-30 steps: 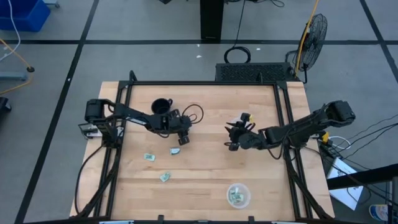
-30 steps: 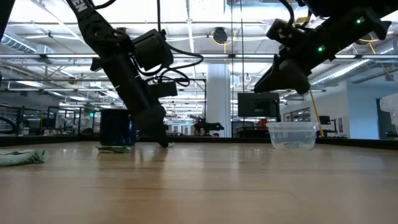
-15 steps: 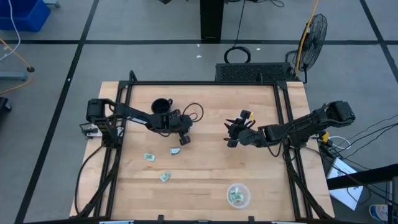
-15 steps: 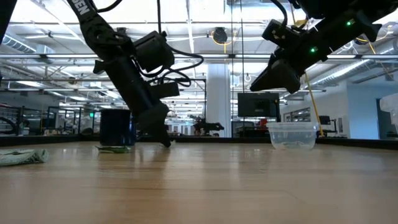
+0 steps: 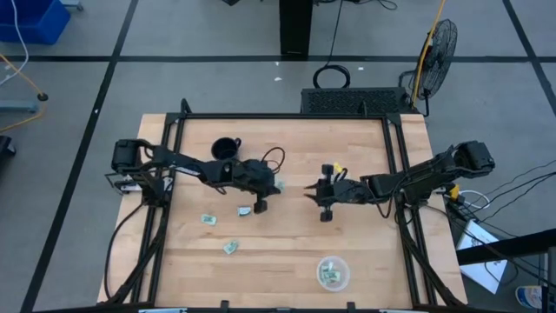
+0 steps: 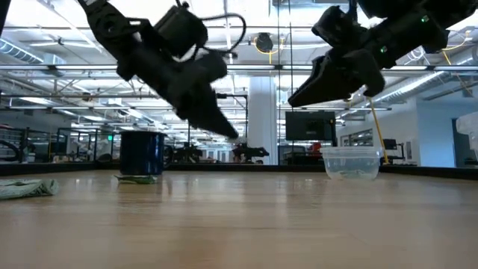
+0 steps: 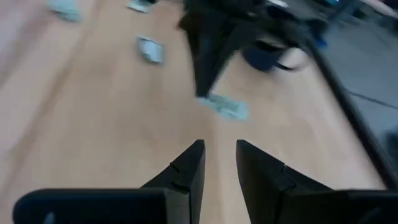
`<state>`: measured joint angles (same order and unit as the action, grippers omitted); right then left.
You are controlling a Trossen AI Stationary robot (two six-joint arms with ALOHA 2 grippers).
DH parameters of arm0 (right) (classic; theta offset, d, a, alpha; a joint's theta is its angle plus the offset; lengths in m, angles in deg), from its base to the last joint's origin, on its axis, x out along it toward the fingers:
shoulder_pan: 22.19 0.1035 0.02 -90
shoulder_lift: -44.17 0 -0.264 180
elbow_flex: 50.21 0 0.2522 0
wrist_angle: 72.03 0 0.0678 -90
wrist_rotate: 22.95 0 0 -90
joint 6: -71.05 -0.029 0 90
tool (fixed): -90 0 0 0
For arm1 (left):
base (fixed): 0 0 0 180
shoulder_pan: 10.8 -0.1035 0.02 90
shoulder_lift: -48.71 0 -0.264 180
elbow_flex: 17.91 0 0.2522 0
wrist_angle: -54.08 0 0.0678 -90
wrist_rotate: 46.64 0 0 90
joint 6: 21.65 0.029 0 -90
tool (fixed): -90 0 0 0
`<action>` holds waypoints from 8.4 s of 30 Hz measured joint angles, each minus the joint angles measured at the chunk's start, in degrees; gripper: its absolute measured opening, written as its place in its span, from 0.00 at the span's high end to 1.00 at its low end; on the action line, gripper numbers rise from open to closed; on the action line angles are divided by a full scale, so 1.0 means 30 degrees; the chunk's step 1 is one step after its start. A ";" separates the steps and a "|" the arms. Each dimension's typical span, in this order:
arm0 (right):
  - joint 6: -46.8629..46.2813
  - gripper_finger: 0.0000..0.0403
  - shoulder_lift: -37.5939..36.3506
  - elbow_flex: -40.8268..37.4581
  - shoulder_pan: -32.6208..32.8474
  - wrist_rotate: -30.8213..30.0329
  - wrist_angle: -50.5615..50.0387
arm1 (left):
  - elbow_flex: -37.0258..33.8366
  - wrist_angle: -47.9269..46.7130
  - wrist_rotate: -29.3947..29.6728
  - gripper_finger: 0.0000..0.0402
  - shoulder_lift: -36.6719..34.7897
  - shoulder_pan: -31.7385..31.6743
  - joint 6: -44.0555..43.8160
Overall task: Pick and place Stevia / Truvia into bins
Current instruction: Put the light green stevia packet into the top transparent container, then put the green stevia packet into the bottom transparent container
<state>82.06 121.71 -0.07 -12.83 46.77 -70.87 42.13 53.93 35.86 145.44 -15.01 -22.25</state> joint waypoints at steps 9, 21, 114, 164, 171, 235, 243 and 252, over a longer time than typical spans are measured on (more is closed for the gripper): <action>0.5462 0.78 0.2520 -0.0010 0.0346 0.2884 0.4434 | 0.0000 0.2432 -0.3742 0.99 -0.0803 0.0548 0.0650; 0.8499 0.78 0.3500 -0.0007 0.0833 0.1394 0.6394 | -0.0007 0.2765 -0.3994 0.99 -0.0789 0.0918 0.0533; -1.1289 1.00 -0.2900 0.0029 -0.2342 -0.1617 -1.3748 | 0.0036 0.2216 0.2658 0.63 -0.0782 0.0130 0.0621; -0.5606 0.79 -0.4991 0.0029 -0.3349 0.1797 -0.3897 | 0.0022 -1.3459 0.5983 0.63 -0.1202 0.6894 -0.5894; -0.5215 0.79 -0.4991 0.0024 -0.3349 0.1797 -0.2265 | 0.0036 -1.5163 0.8777 0.63 -0.3518 0.7894 -0.7533; 0.7510 0.70 0.6127 0.1124 -0.0515 0.8826 1.2960 | 0.0481 0.0295 -0.2326 1.00 -0.3411 0.4313 0.3778; 0.7646 0.71 0.6135 0.1195 -0.0602 1.0502 1.2878 | 0.0481 0.0997 -0.2954 1.00 -0.3215 0.3508 0.3758; 0.7576 0.71 0.6135 0.1188 -0.0631 1.0650 1.2815 | 0.0481 0.0936 -0.2986 1.00 -0.3215 0.2907 0.3538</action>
<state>104.78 140.11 3.50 -14.73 78.72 -32.42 43.57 56.74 26.90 135.80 -6.29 -11.64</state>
